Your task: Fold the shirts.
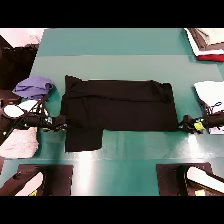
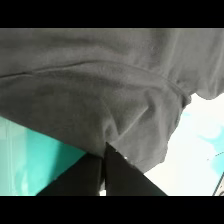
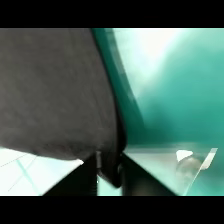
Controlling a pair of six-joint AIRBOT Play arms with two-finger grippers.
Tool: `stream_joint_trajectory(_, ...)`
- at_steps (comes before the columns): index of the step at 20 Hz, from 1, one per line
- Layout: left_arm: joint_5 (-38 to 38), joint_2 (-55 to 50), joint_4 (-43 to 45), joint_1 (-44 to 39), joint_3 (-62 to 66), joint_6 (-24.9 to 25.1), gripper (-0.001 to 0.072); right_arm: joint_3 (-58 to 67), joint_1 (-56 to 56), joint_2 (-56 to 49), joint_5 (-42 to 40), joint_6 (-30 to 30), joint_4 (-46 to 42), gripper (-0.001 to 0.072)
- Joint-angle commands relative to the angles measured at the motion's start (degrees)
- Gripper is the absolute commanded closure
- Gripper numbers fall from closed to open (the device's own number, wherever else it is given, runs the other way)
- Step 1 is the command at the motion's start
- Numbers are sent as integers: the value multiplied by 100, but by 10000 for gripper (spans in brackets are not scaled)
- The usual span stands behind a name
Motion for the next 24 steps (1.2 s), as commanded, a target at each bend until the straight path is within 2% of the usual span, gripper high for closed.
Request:
stream_joint_trajectory(1, -90, 7, 0, -4, 9, 0, 678, -9, 177, 214, 13, 0, 20, 692)
stream_joint_trajectory(5, -833, 179, 0, -4, 302, -4, 680, -4, 7, 1027, 367, 181, -295, 693)
stream_joint_trajectory(7, -1263, 723, -87, -4, 356, -66, 680, -2, -299, 1545, 815, 365, -647, 693)
stream_joint_trajectory(10, -2094, 1576, -669, -4, 354, -240, 680, -2, -734, 2203, 1224, 367, -901, 693)
stream_joint_trajectory(13, -2264, 2009, -1008, -4, 356, -455, 680, -2, -826, 2688, 1283, 417, -866, 693)
stream_joint_trajectory(15, -1993, 1987, -1005, -4, 354, -448, 679, -2, -728, 2852, 1178, 468, -662, 694)
stream_joint_trajectory(19, -584, 1939, -990, -4, 356, -227, 679, 24, -262, 2776, 514, 542, 358, 694)
stream_joint_trajectory(24, 450, 1353, -664, -4, 428, -131, 680, 879, 452, 1902, -313, 1102, 192, 695)
